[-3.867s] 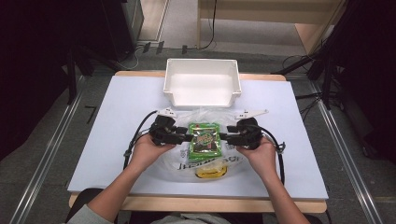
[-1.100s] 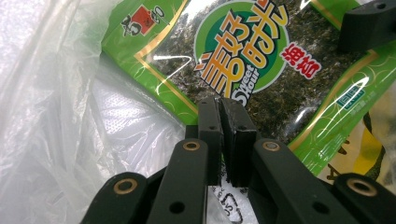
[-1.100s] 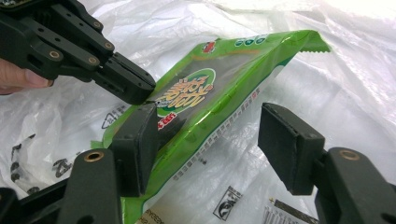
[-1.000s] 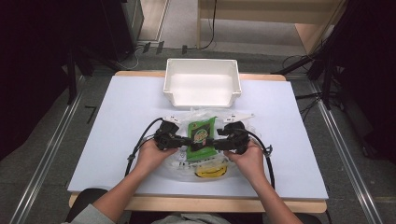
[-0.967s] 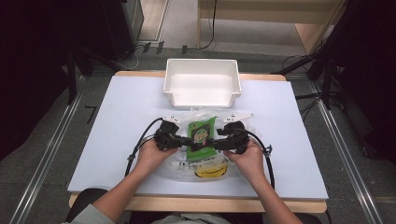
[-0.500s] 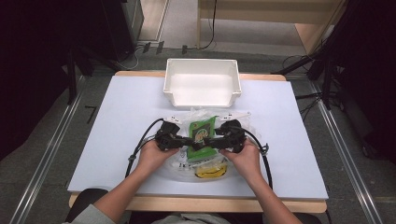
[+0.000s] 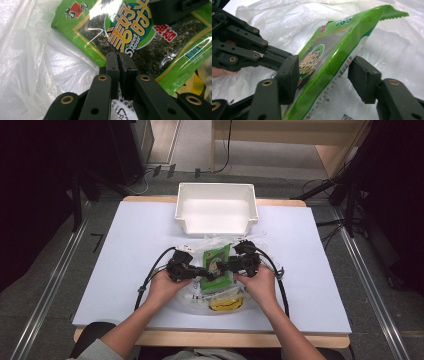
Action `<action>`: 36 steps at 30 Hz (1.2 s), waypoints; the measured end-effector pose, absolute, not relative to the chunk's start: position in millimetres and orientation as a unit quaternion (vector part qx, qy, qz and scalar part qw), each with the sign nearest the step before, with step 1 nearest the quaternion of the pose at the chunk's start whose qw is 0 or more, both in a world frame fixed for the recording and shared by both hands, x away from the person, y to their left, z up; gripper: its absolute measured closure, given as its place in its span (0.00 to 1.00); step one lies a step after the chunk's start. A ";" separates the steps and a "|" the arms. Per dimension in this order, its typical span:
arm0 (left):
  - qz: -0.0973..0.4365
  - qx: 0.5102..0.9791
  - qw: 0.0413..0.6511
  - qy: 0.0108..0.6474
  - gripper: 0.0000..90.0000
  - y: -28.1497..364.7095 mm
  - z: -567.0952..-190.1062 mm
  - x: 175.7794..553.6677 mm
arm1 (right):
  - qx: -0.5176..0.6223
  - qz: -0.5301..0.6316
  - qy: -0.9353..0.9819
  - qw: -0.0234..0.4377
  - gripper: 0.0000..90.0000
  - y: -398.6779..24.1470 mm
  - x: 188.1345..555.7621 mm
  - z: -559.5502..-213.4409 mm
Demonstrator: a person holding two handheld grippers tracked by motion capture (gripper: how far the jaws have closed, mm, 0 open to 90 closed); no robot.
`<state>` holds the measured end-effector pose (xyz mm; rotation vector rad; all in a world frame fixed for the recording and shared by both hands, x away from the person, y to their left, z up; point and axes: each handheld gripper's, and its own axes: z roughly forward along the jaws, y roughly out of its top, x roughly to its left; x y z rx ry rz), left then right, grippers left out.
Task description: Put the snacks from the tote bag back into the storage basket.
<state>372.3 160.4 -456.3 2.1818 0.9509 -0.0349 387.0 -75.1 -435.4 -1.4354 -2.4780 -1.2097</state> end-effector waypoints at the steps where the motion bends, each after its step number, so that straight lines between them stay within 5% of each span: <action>1: -0.013 0.851 0.372 0.370 0.98 160.5 -456.4 372.4 | -0.464 -0.389 -0.796 0.018 0.51 -74.1 388.1 -435.6; 36: -0.019 0.838 0.393 0.379 0.87 175.0 -449.7 372.4 | -0.449 -0.428 -0.783 0.047 0.78 -85.1 383.2 -417.7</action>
